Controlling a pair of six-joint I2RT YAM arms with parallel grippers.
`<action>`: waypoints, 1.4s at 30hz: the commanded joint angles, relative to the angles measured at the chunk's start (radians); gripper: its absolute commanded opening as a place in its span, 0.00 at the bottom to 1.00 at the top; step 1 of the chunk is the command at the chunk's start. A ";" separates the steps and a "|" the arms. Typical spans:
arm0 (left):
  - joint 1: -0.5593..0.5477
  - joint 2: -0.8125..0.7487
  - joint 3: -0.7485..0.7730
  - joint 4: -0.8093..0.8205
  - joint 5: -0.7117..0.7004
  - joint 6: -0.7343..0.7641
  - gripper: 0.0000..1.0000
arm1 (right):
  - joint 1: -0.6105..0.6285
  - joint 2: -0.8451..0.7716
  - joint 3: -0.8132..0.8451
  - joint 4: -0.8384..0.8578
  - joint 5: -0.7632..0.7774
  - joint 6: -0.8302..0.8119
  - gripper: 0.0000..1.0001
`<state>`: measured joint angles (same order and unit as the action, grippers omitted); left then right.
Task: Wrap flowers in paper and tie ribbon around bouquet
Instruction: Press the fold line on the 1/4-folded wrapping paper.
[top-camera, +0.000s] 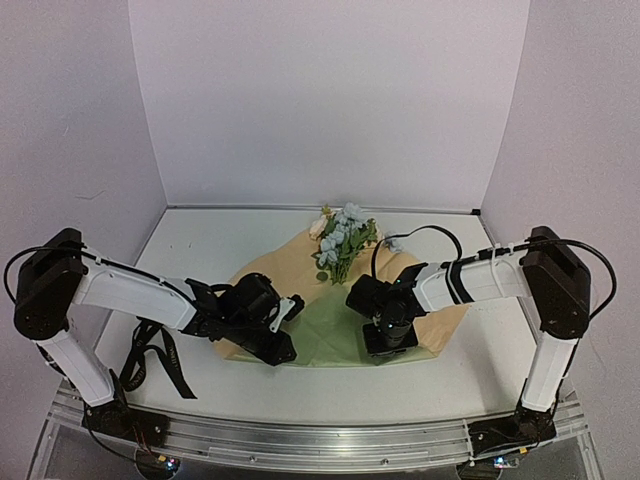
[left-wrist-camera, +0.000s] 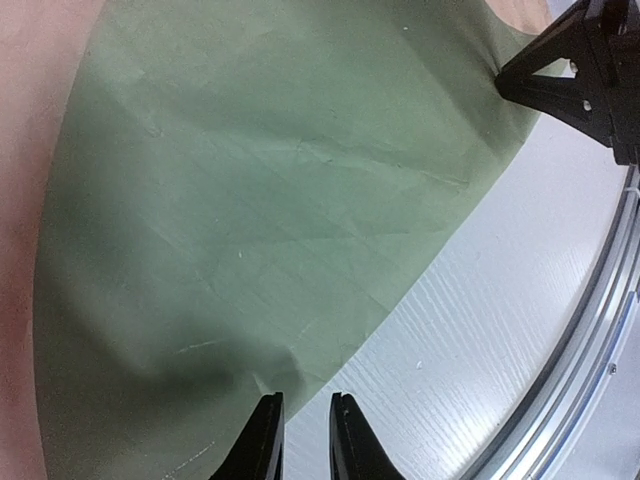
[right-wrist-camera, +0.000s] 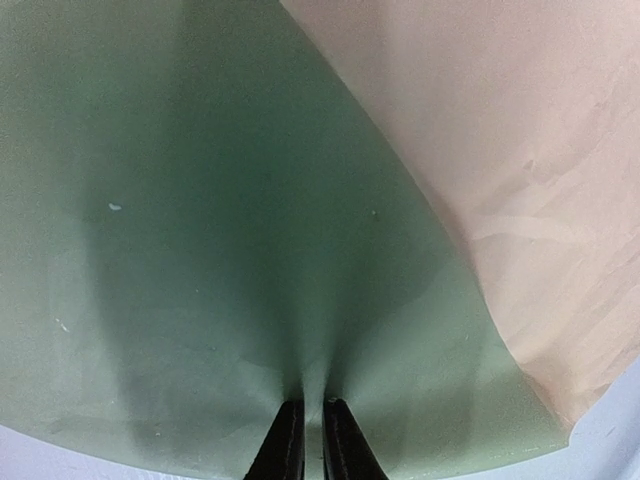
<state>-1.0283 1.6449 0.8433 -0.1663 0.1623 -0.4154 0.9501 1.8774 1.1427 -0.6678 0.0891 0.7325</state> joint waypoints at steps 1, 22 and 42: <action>-0.007 0.021 0.017 0.012 0.008 0.000 0.17 | 0.000 0.035 -0.006 -0.005 0.038 0.022 0.08; -0.006 0.003 -0.119 -0.002 -0.116 -0.122 0.11 | 0.000 0.031 -0.023 -0.006 0.044 0.039 0.08; 0.034 -0.159 -0.231 -0.228 -0.298 -0.365 0.10 | -0.006 0.032 -0.029 -0.001 0.036 0.039 0.07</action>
<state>-1.0106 1.5182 0.6518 -0.2376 -0.0643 -0.6905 0.9508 1.8778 1.1404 -0.6636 0.0925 0.7612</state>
